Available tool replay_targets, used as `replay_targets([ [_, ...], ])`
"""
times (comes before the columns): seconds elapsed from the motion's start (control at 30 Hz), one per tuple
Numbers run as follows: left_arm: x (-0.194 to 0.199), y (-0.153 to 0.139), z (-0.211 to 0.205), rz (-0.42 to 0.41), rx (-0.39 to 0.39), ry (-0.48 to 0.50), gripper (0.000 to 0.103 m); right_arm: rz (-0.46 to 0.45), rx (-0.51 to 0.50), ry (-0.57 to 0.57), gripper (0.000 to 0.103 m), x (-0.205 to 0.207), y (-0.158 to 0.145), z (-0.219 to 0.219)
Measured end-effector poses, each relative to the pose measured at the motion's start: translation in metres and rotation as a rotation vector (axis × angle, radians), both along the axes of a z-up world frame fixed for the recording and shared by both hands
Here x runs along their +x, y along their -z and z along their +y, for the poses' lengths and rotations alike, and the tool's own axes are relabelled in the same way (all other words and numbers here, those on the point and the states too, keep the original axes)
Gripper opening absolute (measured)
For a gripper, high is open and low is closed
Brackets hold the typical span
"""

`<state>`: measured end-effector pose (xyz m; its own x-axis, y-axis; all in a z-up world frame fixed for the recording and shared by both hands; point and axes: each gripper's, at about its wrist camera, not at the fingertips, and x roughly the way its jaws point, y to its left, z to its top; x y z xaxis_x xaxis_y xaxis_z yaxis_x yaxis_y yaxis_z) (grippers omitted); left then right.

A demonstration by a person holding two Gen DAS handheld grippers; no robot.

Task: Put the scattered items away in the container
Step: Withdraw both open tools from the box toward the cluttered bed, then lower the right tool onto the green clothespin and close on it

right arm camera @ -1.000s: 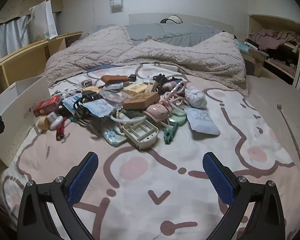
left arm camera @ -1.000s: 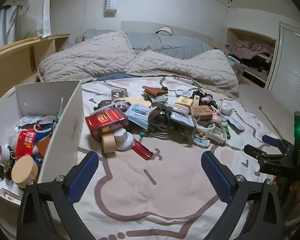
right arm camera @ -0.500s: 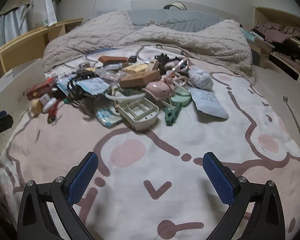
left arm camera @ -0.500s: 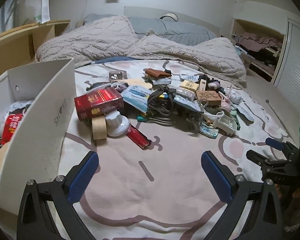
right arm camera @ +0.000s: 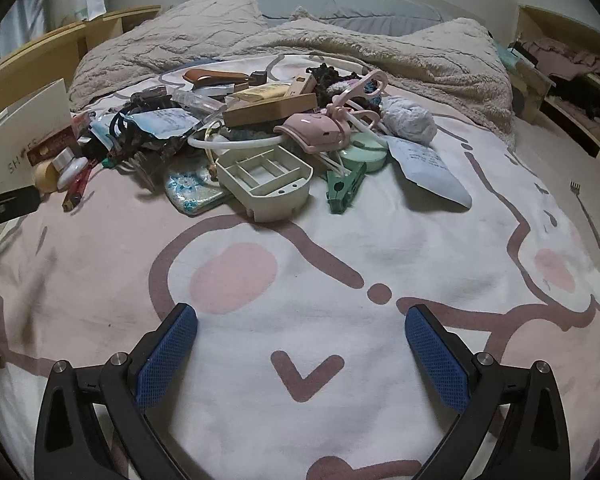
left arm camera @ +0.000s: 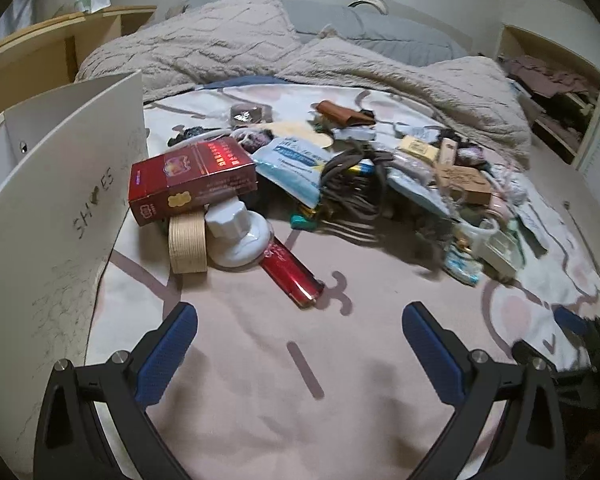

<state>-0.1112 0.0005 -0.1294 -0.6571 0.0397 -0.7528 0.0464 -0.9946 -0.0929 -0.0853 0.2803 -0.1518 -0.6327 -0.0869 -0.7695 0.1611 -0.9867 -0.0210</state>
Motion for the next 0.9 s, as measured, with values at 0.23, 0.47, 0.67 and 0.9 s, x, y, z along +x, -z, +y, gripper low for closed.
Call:
replay_targets([
  [0.23,-0.027,0.015,-0.004,-0.058,-0.002,-0.06,0.103,-0.016,0.007,0.002,0.103,0.0,0.001,-0.002],
  [0.47,-0.048,0.027,0.001,-0.116,-0.064,-0.066,0.103,-0.028,0.009,0.0,0.103,-0.003,0.002,-0.002],
  [0.67,-0.051,0.036,0.005,-0.128,-0.101,-0.065,0.103,-0.048,-0.082,-0.046,0.103,-0.007,-0.007,0.009],
  [0.9,-0.05,0.037,0.008,-0.131,-0.118,-0.065,0.103,0.036,-0.101,-0.095,0.103,-0.025,-0.043,0.022],
])
